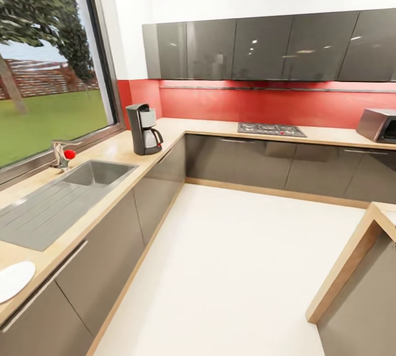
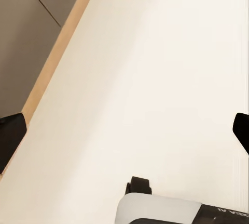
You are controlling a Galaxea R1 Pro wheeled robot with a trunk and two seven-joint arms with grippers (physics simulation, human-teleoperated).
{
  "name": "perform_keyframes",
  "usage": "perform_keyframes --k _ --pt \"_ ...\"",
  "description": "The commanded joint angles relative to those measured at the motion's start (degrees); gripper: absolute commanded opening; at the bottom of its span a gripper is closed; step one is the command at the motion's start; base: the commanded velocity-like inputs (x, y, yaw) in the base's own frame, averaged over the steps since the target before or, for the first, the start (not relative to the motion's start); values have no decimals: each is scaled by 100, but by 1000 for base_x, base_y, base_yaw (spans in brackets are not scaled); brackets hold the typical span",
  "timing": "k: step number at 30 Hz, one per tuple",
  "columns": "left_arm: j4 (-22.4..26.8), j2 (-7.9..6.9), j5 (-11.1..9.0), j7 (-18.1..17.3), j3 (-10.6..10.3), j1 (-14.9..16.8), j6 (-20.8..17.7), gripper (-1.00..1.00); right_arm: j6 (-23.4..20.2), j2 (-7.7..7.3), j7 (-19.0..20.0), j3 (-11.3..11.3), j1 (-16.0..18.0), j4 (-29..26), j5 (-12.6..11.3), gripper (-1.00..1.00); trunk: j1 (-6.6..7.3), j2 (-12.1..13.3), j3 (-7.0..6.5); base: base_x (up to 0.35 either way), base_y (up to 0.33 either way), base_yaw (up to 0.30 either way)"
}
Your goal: Set up a coffee station on the kitchen countertop: keep the coffee maker on the countertop, move the bottle of coffee from the kitchen shelf to the counter next to the coffee maker, place a paper coffee filter on top of the coffee maker, put the saucer next to the coffee maker with the coffee cup on the saucer, and place the electric kettle next to the coffee maker.
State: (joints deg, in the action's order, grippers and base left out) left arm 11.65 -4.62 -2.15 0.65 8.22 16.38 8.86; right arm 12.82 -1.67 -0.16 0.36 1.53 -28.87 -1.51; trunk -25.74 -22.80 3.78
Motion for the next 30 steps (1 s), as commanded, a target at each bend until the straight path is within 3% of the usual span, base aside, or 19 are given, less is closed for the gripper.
perform_keyframes --k 1,14,30 --pt "-5 2 -22 5 4 5 20 100 19 0 -2 -1 5 4 -16 100 -4 -12 12 76 -231 5" --pt "-5 5 -24 12 4 5 28 100 11 6 -2 7 5 3 -25 100 -4 -12 12 -19 -252 199" --pt "-13 11 -31 7 4 5 28 100 10 8 -2 8 5 4 -25 100 -4 -12 12 -4 -24 277"
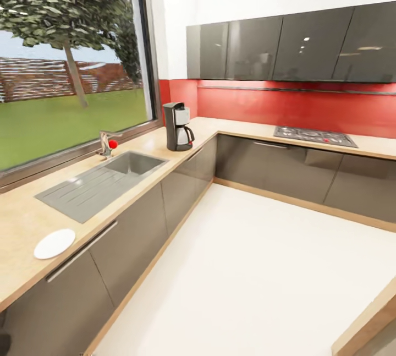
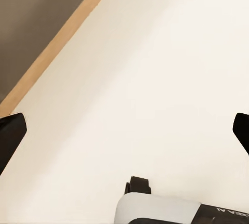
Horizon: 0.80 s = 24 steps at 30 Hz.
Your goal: Set up a coffee station on the kitchen countertop: keep the coffee maker on the countertop, move the bottle of coffee from the kitchen shelf to the counter next to the coffee maker, place a paper coffee filter on top of the coffee maker, put the saucer next to the coffee maker with the coffee cup on the saucer, and place the electric kettle next to the coffee maker.
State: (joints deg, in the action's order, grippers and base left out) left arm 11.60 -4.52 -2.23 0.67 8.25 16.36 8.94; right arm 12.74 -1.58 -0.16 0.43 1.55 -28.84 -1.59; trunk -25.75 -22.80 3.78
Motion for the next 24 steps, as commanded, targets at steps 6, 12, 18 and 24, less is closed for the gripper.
perform_keyframes --k 6,12,18,24 --pt "-9 1 -18 4 2 0 20 100 18 0 -2 -6 3 1 -16 100 -3 -12 13 0 0 277" --pt "-9 2 -15 4 2 -1 42 100 18 0 -2 -22 3 1 -16 100 -3 -12 13 0 -70 277" --pt "-9 -19 -15 4 -2 -1 70 100 18 0 -2 -32 3 1 -11 100 -3 -12 13 0 -237 277" --pt "-9 -22 -15 4 1 -4 73 100 18 0 -2 -41 3 3 -8 100 -3 -12 13 0 -242 277"
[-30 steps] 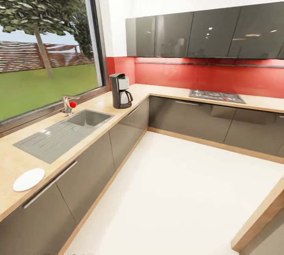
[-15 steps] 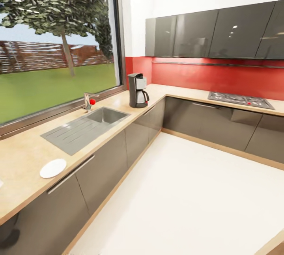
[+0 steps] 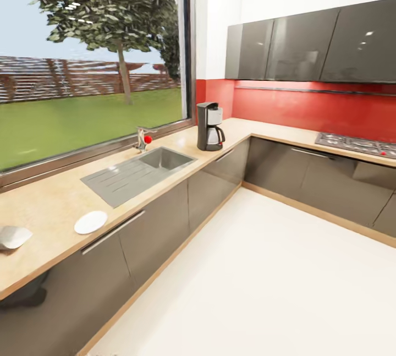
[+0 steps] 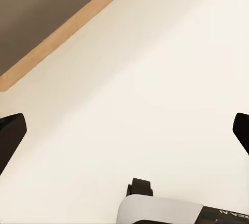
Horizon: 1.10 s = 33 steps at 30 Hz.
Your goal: Set up a coffee station on the kitchen countertop: keep the coffee maker on the countertop, move the bottle of coffee from the kitchen shelf to the counter next to the coffee maker, place a paper coffee filter on top of the coffee maker, put the saucer next to the coffee maker with the coffee cup on the saucer, and place the electric kettle next to the coffee maker.
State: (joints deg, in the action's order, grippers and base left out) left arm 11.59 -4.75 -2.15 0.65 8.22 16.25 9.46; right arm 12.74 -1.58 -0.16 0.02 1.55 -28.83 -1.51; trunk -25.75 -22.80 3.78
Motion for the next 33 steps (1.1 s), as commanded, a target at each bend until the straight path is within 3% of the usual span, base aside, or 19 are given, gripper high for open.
perform_keyframes --k 1,28,33 --pt "-7 2 -22 5 0 8 20 100 18 0 -2 -1 3 1 -16 100 -3 -12 13 0 -84 277" --pt "-15 19 -39 -12 0 2 5 100 18 7 -2 -2 3 1 -16 100 -3 -12 13 0 -5 277" --pt "-286 0 22 -8 -3 -259 -39 100 18 4 -2 -2 3 0 -16 100 -3 -12 13 0 0 277"
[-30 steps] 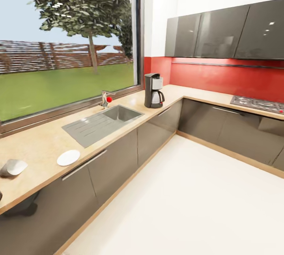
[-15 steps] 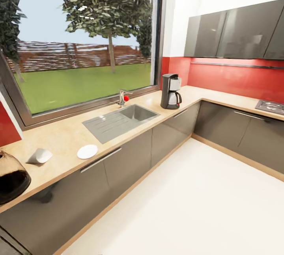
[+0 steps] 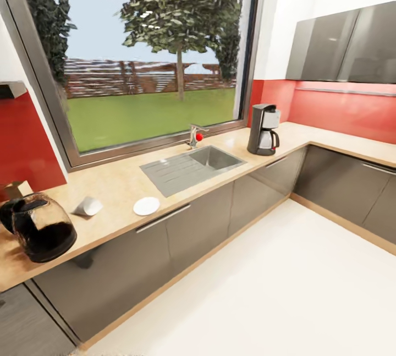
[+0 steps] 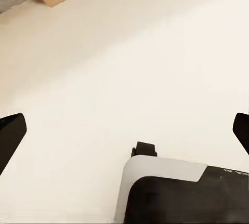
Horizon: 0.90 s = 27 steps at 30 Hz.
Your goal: Set up a coffee station on the kitchen countertop: keep the coffee maker on the countertop, move the bottle of coffee from the kitchen shelf to the counter next to the coffee maker, place a paper coffee filter on top of the coffee maker, put the saucer next to the coffee maker with the coffee cup on the saucer, and place the electric kettle next to the coffee maker.
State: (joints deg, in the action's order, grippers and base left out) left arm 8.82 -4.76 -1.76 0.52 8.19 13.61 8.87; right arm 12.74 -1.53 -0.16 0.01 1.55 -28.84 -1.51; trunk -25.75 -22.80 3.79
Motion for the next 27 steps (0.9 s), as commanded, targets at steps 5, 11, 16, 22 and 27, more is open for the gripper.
perform_keyframes --k 5,11,16,22,27 --pt "-286 -85 36 16 5 -643 9 100 18 -4 -2 6 3 1 -19 100 -4 -12 12 0 0 277" --pt "-352 -201 43 24 6 -1198 -70 100 25 -23 -2 34 3 -38 -22 100 -4 -12 12 0 0 277" --pt "-456 -355 37 69 7 -1324 -720 100 26 -54 6 40 3 -37 -10 100 -4 -12 12 0 0 277" --pt "-487 -372 36 388 8 -1341 -1016 100 26 -170 7 22 3 -14 -3 100 -4 -12 12 0 0 278" --pt "-487 -323 35 778 12 -1343 -1056 100 15 -199 7 10 3 -3 9 100 -4 -12 12 0 0 278"
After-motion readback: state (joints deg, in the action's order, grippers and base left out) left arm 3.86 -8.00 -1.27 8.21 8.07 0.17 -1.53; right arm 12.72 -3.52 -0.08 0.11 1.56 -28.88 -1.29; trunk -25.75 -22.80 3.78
